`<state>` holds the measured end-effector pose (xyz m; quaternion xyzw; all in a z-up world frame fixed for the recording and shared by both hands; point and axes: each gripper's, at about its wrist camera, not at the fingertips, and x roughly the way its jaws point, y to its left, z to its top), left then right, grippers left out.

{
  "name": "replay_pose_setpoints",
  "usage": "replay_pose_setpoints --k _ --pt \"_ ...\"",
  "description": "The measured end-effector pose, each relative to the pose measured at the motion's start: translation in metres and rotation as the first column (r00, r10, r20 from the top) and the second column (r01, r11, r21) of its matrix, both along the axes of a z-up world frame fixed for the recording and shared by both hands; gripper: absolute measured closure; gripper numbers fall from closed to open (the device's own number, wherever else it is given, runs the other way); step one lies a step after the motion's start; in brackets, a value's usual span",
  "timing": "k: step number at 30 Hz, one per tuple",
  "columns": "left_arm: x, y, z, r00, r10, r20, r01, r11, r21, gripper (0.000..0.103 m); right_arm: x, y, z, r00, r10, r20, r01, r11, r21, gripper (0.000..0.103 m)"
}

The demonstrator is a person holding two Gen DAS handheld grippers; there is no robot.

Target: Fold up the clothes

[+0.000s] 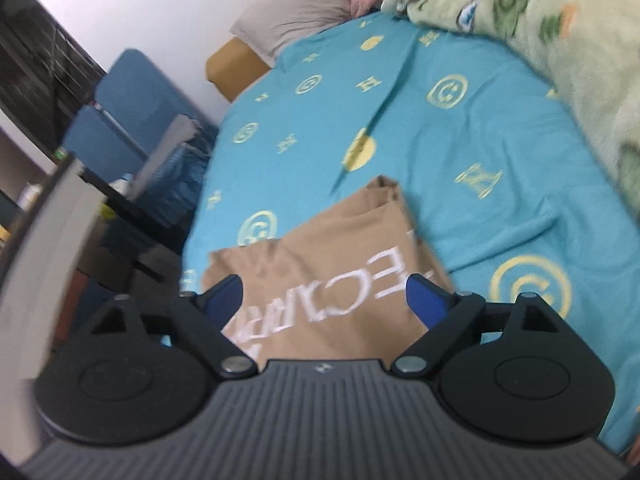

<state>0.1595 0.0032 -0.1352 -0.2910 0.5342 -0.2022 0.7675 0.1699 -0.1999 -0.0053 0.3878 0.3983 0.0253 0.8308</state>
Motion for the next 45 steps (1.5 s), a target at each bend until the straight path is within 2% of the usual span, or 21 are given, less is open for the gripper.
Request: replay_pose_setpoints --k 2,3,4,6,9,11,14,16,18,20,22,24,26,30,31,33,34,36,40,45 --pt "0.01 0.009 -0.018 0.992 0.089 -0.088 -0.096 0.992 -0.079 0.006 -0.001 -0.002 -0.009 0.999 -0.012 -0.029 0.014 0.996 0.086 0.013" --pt "0.014 0.015 -0.025 0.983 0.14 -0.119 -0.154 0.981 -0.121 0.006 -0.001 -0.002 -0.013 0.999 -0.017 -0.044 0.022 0.991 0.128 0.013" --pt "0.016 0.021 -0.03 0.973 0.185 -0.138 -0.207 0.964 -0.166 0.007 -0.002 -0.003 -0.018 0.998 -0.021 -0.06 0.031 0.985 0.17 0.013" --pt "0.018 0.032 -0.035 0.955 0.252 -0.158 -0.285 0.928 -0.241 0.015 -0.003 -0.005 -0.027 0.996 -0.027 -0.091 0.05 0.966 0.253 0.012" --pt "0.012 0.042 -0.031 0.944 0.304 -0.128 -0.329 0.887 -0.325 0.03 -0.004 -0.007 -0.04 0.99 -0.032 -0.137 0.082 0.924 0.373 0.013" --pt "0.008 0.046 -0.031 0.939 0.324 -0.117 -0.344 0.861 -0.376 0.032 -0.004 -0.005 -0.051 0.983 -0.032 -0.18 0.106 0.903 0.417 0.012" --pt "0.012 0.048 -0.04 0.926 0.336 -0.17 -0.377 0.836 -0.399 0.031 -0.002 0.002 -0.067 0.972 -0.042 -0.231 0.151 0.867 0.476 0.012" --pt "0.016 0.046 -0.051 0.915 0.337 -0.22 -0.399 0.832 -0.385 0.032 -0.001 0.008 -0.076 0.967 -0.04 -0.252 0.167 0.847 0.506 0.012" --pt "0.02 0.043 -0.057 0.911 0.339 -0.237 -0.407 0.832 -0.377 0.037 0.003 0.015 -0.082 0.964 -0.032 -0.263 0.17 0.836 0.522 0.012" --pt "0.023 0.04 -0.054 0.919 0.334 -0.209 -0.389 0.852 -0.35 0.042 0.006 0.02 -0.088 0.96 -0.04 -0.276 0.189 0.823 0.535 0.012" --pt "0.025 0.039 -0.05 0.924 0.336 -0.183 -0.38 0.859 -0.343 0.053 0.007 0.023 -0.094 0.956 -0.065 -0.286 0.219 0.806 0.55 0.012" --pt "0.025 0.04 -0.048 0.926 0.341 -0.163 -0.377 0.858 -0.348 0.071 0.003 0.015 -0.091 0.951 -0.132 -0.28 0.266 0.81 0.522 0.012" --pt "0.024 0.041 -0.046 0.924 0.35 -0.152 -0.382 0.847 -0.37 0.073 -0.001 0.008 -0.089 0.942 -0.2 -0.271 0.314 0.812 0.493 0.012" --pt "0.025 0.039 -0.037 0.926 0.361 -0.113 -0.376 0.845 -0.381 0.076 -0.009 -0.007 -0.084 0.917 -0.311 -0.249 0.394 0.8 0.453 0.014" --pt "0.025 0.038 -0.034 0.926 0.364 -0.103 -0.375 0.844 -0.383 0.076 -0.009 -0.008 -0.083 0.917 -0.316 -0.244 0.395 0.808 0.437 0.029" --pt "0.026 0.037 -0.033 0.926 0.365 -0.101 -0.375 0.846 -0.38 0.076 -0.011 -0.012 -0.076 0.918 -0.326 -0.226 0.393 0.819 0.418 0.046" --pt "0.025 0.037 -0.033 0.926 0.364 -0.102 -0.375 0.846 -0.379 0.076 -0.015 -0.015 -0.07 0.92 -0.33 -0.212 0.391 0.822 0.414 0.061" --pt "0.024 0.037 -0.03 0.927 0.364 -0.096 -0.372 0.847 -0.381 0.076 -0.022 -0.021 -0.059 0.923 -0.339 -0.184 0.386 0.828 0.408 0.071" --pt "0.02 0.036 -0.011 0.937 0.345 -0.059 -0.34 0.861 -0.379 0.077 -0.036 -0.032 -0.036 0.926 -0.356 -0.127 0.376 0.839 0.393 0.077" --pt "0.01 0.018 0.036 0.957 0.286 -0.05 -0.283 0.879 -0.383 0.077 -0.053 -0.046 -0.008 0.926 -0.373 -0.054 0.365 0.853 0.374 0.078"
